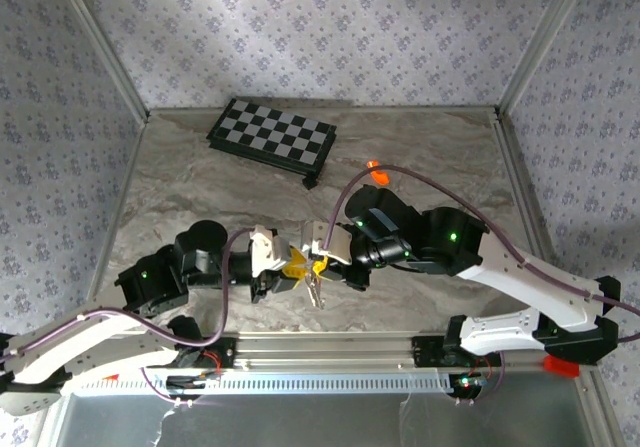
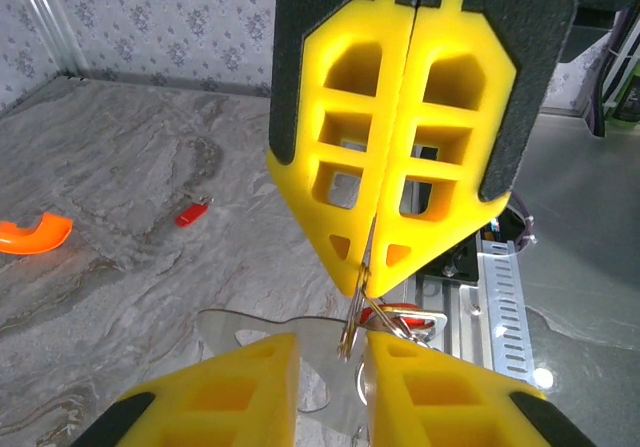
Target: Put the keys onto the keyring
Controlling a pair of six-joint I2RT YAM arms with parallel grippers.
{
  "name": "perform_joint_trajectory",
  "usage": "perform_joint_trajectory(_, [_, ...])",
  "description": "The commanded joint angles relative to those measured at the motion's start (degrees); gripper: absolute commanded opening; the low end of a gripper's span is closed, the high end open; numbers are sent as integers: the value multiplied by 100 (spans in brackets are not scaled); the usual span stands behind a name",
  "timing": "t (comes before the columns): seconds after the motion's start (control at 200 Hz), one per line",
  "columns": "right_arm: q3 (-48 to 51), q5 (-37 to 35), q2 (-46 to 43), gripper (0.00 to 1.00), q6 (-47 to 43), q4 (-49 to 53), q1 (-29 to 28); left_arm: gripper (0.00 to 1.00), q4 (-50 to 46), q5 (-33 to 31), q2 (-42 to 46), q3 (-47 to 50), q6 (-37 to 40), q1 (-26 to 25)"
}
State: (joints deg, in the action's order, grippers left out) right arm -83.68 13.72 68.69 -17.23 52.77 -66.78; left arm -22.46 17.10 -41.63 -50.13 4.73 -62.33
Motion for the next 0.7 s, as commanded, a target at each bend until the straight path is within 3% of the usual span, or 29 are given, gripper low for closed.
perform_joint_trajectory(0.0, [-65, 112, -56, 0, -60, -70, -27, 21, 239, 168, -3, -182, 47, -25])
perform_joint_trajectory(0.265, [-8, 101, -57, 0, -87, -67, -36, 6, 551, 285, 37, -7, -99, -23])
perform_joint_trajectory(0.6, [49, 67, -66, 0, -61, -142, -54, 5, 784, 627, 115, 162, -152, -25])
perform_joint_trajectory(0.695, [62, 77, -66, 0, -56, -168, -54, 0, 835, 666, 137, 188, -164, -25])
